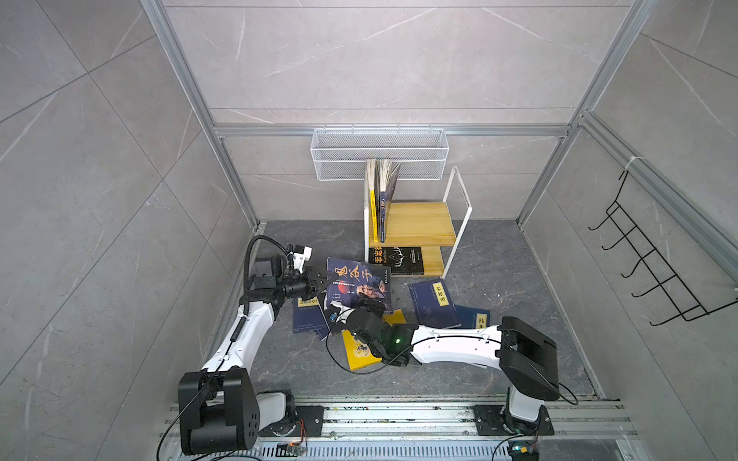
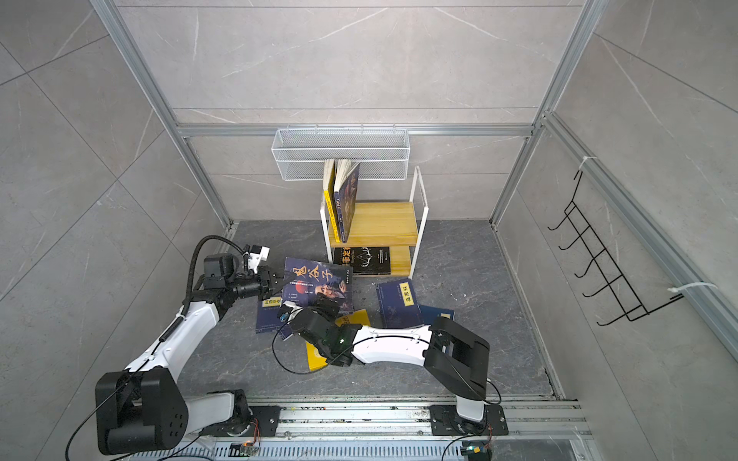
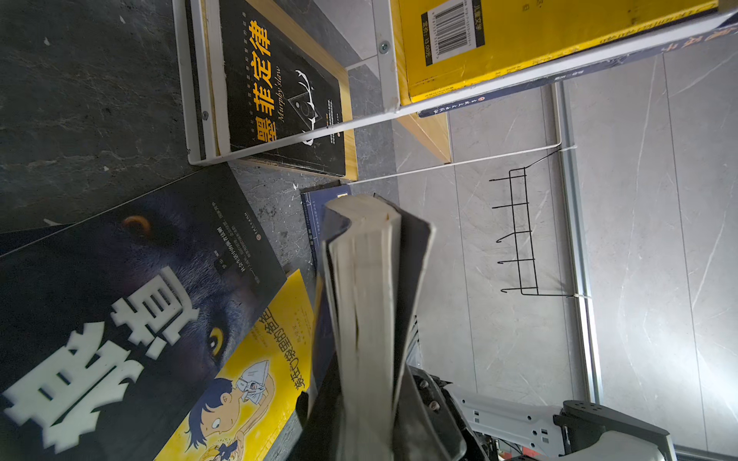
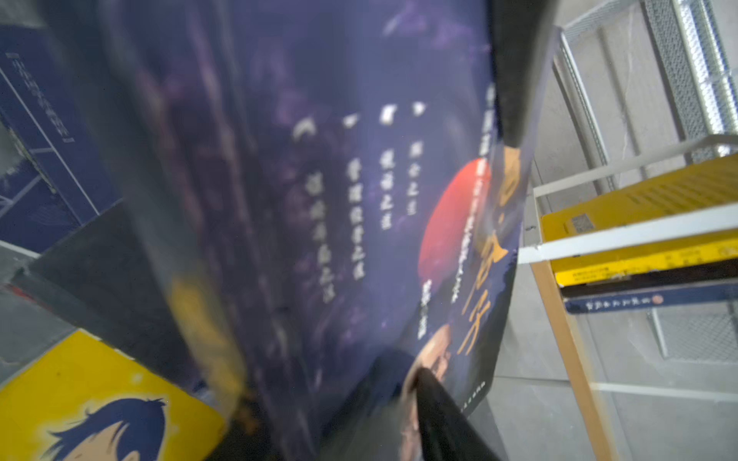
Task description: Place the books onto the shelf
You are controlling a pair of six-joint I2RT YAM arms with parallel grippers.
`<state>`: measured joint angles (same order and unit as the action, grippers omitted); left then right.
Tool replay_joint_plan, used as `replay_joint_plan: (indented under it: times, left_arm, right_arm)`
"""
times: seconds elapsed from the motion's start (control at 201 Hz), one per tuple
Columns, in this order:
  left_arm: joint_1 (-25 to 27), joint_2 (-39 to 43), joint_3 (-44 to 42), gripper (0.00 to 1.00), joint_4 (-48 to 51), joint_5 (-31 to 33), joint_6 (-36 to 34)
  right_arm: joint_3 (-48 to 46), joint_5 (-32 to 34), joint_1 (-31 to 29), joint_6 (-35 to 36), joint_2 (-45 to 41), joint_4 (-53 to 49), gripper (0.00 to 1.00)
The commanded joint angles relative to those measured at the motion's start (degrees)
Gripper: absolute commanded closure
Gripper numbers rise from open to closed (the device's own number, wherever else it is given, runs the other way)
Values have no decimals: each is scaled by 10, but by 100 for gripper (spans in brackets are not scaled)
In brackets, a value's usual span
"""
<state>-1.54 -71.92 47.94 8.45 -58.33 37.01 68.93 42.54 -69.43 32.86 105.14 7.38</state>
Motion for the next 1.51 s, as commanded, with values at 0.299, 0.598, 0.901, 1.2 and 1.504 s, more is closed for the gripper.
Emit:
replay_joint_plan:
  times: [0.299, 0.598, 0.901, 1.2, 1.504]
  left_arm:
    - [-15, 29, 34, 43, 29, 6, -65]
    - [-76, 41, 59, 13, 115, 121, -162]
    - [-78, 59, 62, 0, 168, 242, -278]
    - [-79, 66, 67, 0, 179, 284, -304]
    - [-79, 65, 68, 0, 180, 279, -308]
  right_arm:
    - [-68, -9, -3, -86, -100, -26, 100]
    - [-184, -64, -3, -211, -288, -25, 100]
    - [-219, -62, 41, -291, -437, 26, 100]
    - [-164, -42, 136, -360, -478, 60, 100]
    - [-31, 13, 202, -314, -305, 133, 100]
